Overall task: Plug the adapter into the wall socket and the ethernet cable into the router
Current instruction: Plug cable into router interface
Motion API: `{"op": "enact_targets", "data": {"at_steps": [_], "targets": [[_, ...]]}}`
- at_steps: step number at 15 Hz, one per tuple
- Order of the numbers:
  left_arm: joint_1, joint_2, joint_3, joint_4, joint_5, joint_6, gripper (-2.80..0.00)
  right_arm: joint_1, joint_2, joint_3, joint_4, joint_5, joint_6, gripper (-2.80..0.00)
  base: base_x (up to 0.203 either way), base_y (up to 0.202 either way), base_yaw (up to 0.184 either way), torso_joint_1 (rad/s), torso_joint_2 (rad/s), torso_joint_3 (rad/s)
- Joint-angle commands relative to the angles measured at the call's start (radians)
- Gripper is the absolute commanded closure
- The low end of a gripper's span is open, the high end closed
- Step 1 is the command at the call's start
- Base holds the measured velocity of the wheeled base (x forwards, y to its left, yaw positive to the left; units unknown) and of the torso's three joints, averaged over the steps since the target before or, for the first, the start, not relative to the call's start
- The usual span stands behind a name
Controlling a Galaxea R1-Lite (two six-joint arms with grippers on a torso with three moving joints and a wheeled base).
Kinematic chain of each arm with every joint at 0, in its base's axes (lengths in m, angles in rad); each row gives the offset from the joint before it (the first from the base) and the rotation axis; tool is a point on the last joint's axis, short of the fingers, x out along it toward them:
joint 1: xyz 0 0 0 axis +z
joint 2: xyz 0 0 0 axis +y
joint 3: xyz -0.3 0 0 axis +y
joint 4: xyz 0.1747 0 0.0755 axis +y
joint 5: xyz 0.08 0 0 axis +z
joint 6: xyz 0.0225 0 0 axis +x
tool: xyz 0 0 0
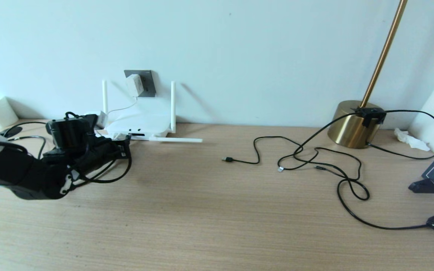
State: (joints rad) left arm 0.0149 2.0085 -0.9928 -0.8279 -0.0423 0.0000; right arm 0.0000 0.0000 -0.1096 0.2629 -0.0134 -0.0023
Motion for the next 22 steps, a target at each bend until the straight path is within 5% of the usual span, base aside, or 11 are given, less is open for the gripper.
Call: {"op": "enact_targets", "data": {"at_steps": [1, 22], "targets": [[0.000, -0.015, 0.003, -0.010, -0.001, 0.000, 0.00, 0.000, 0.000, 0.001, 0.001, 0.000, -0.001, 0.00, 0.000, 0.000, 0.000, 0.000, 0.00, 0.000], [-0.001, -0.011, 0.013, -0.010, -0.001, 0.000, 0.00, 0.000, 0.000, 0.001, 0.001, 0.000, 0.002, 0.00, 0.000, 0.000, 0.000, 0.000, 0.00, 0.000]]}}
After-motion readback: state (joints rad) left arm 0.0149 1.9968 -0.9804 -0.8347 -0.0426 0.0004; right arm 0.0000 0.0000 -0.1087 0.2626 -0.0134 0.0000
